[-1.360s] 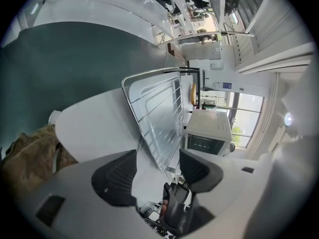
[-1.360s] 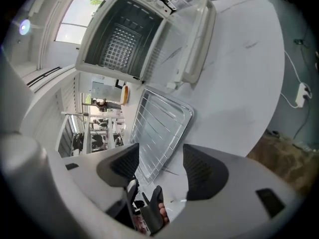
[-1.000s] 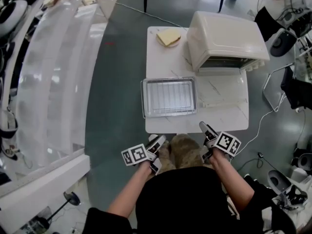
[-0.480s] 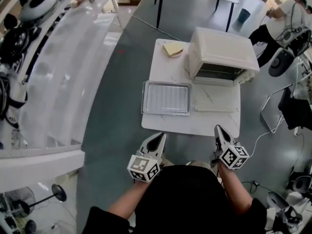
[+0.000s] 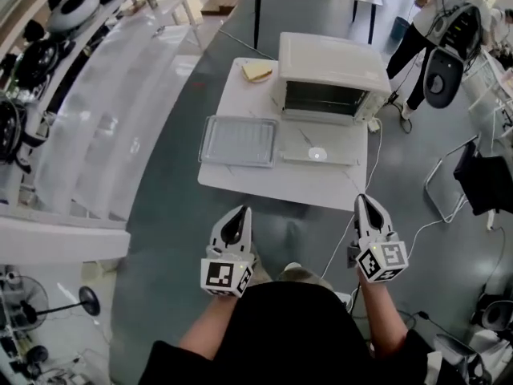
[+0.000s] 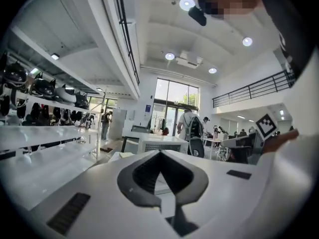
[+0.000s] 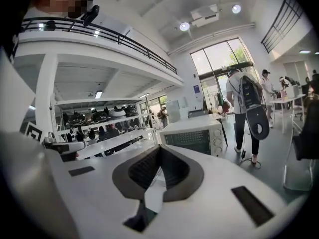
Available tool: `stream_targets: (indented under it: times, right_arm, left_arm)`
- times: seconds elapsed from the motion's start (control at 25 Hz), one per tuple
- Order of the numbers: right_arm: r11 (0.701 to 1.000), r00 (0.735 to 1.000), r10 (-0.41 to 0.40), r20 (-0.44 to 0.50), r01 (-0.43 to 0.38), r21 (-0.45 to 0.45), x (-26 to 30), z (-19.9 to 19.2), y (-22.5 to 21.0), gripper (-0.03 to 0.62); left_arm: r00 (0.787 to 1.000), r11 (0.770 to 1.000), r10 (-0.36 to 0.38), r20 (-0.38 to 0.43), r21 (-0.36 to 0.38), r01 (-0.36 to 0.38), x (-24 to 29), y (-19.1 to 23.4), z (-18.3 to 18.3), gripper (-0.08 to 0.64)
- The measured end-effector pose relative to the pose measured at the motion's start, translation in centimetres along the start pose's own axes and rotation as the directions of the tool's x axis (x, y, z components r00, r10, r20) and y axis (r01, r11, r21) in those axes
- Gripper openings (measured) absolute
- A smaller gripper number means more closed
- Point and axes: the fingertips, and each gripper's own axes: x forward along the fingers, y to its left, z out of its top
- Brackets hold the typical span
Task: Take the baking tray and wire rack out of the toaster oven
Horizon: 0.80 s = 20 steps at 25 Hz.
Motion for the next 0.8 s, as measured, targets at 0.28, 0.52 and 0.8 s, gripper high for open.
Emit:
stream_targets:
  times: [0.28, 0.52, 0.8]
  right_arm:
    - [0.998, 0.998, -0.028, 0.058, 0.032, -0.061, -6.7, 0.7, -2.2, 0.023]
    - [0.993, 0.993, -0.11, 0.047, 0.112, -0.036, -10.5, -1.3, -2.6, 0.022]
    - [0.98, 0.99, -0.135, 0.047, 0.14, -0.142, -12.6, -0.4, 0.2, 0.022]
  left_arm:
    - [0.999, 1.0, -0.019, -0.036, -0.002, 0.019, -2.5, -5.3, -1.1, 0.017]
    - [0.998, 0.999, -0.04, -0.053, -0.001, 0.04, -4.3, -6.2, -2.2, 0.017]
    - [0.999, 0.999, -0.04, -0.032, 0.013, 0.04, -6.1, -6.5, -1.3, 0.017]
